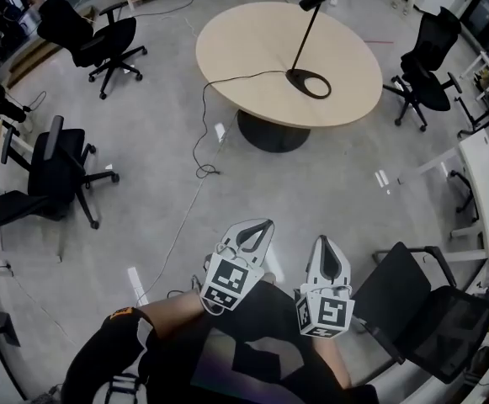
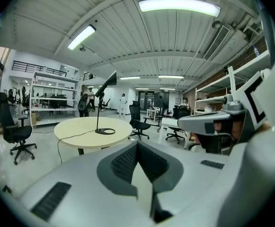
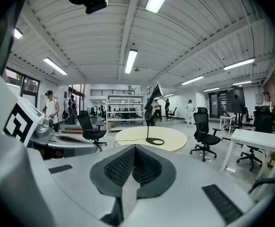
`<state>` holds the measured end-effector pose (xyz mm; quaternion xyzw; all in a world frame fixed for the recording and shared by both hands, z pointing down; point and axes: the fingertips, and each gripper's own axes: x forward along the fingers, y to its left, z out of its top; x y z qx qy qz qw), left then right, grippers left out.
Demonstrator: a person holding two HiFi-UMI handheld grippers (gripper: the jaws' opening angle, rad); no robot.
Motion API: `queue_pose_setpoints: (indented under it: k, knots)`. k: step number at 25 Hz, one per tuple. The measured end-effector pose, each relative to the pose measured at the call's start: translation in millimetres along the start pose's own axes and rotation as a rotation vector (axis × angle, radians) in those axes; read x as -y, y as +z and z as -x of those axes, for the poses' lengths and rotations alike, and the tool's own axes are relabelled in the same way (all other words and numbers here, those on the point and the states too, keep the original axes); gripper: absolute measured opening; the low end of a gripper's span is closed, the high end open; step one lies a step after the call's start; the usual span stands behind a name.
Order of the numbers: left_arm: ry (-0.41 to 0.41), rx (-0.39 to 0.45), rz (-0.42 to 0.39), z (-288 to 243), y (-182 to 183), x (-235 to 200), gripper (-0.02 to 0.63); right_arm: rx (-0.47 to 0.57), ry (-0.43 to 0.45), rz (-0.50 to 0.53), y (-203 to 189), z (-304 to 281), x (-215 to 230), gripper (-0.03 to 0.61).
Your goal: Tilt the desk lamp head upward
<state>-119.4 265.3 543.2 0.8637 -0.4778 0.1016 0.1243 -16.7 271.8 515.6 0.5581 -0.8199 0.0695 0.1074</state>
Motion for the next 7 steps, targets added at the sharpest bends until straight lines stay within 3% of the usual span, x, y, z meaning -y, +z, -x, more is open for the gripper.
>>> queue_pose_setpoints:
  k: [7]
  knots:
    - [-0.006,0.000,0.008,4.7,3.5,-2.1,0.044,-0.010,0.000,-0.002,3.7,0.9,-6.2,0.014]
